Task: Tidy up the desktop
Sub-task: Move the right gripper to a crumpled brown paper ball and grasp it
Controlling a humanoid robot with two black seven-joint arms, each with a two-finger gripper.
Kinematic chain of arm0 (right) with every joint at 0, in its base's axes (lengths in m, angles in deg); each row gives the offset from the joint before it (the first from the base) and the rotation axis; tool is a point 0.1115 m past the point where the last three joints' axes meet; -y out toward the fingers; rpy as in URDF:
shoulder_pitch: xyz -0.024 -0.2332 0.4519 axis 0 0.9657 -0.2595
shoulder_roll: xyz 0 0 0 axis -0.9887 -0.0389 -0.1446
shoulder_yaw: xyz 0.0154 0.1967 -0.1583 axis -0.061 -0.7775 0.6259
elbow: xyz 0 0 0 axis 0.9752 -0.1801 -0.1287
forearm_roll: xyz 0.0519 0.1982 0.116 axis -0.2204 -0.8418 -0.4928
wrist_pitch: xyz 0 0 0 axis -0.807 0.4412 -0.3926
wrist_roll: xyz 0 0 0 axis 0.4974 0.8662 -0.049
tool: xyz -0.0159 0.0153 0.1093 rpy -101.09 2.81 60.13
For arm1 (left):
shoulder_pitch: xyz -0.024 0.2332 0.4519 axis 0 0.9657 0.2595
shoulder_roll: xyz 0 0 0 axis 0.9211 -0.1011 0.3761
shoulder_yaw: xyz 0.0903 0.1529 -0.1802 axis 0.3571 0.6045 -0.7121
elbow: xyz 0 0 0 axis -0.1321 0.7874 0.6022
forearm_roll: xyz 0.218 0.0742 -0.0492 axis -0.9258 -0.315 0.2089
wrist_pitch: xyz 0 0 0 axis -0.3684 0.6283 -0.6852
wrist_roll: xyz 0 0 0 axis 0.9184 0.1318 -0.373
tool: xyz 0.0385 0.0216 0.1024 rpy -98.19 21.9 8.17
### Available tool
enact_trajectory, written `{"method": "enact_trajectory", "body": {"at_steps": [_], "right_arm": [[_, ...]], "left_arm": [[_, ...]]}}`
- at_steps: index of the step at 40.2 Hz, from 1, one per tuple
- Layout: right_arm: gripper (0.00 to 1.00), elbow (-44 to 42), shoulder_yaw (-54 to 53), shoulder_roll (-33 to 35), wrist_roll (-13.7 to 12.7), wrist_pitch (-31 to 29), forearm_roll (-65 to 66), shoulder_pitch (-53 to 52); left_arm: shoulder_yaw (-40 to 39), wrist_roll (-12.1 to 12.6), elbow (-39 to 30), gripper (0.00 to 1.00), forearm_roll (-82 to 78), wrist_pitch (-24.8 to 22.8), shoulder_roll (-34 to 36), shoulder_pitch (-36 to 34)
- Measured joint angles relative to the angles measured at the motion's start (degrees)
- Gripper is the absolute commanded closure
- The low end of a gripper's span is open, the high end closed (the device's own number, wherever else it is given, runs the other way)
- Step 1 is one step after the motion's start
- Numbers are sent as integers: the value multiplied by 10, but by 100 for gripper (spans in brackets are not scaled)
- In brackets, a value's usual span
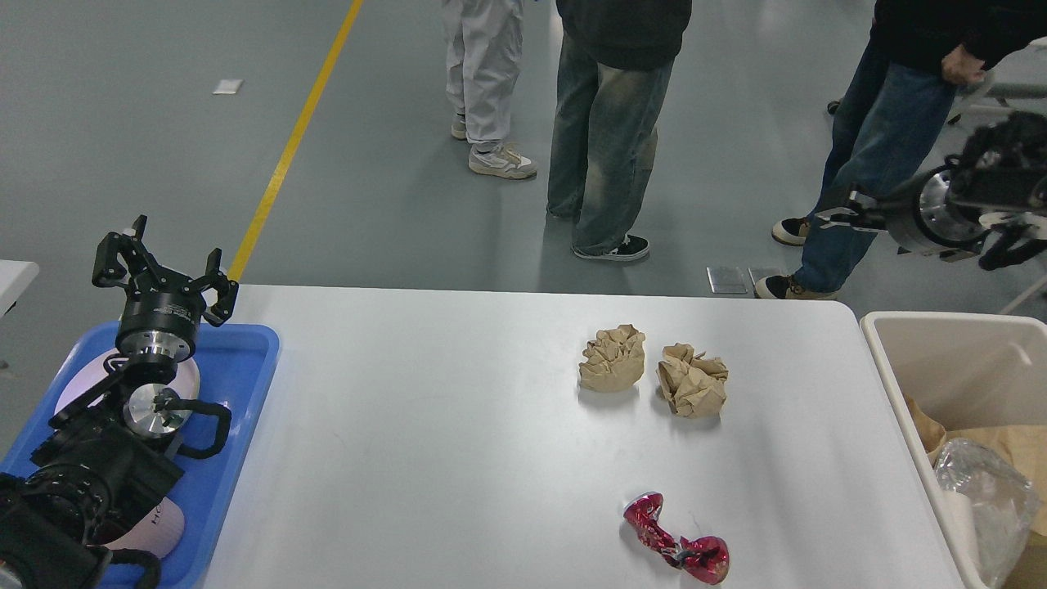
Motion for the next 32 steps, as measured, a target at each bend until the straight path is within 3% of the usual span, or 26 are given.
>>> {"method": "enact_trajectory", "body": {"at_steps": [9,10,15,22,32], "right_arm": [[0,36,-18,-72,1,-183,-37,-156],[0,38,-25,-85,1,-223,-57,-182],[0,39,-49,-113,1,-280,-102,-217],[0,37,-79,-146,0,-244,-115,-148],[0,25,-100,-195,-1,-82,-115,29]], "left_arm": [[0,0,0,4,0,0,0,0],[0,0,0,4,0,0,0,0],[0,0,0,4,0,0,0,0],[0,0,0,4,0,0,0,0],[0,0,0,4,0,0,0,0]]}}
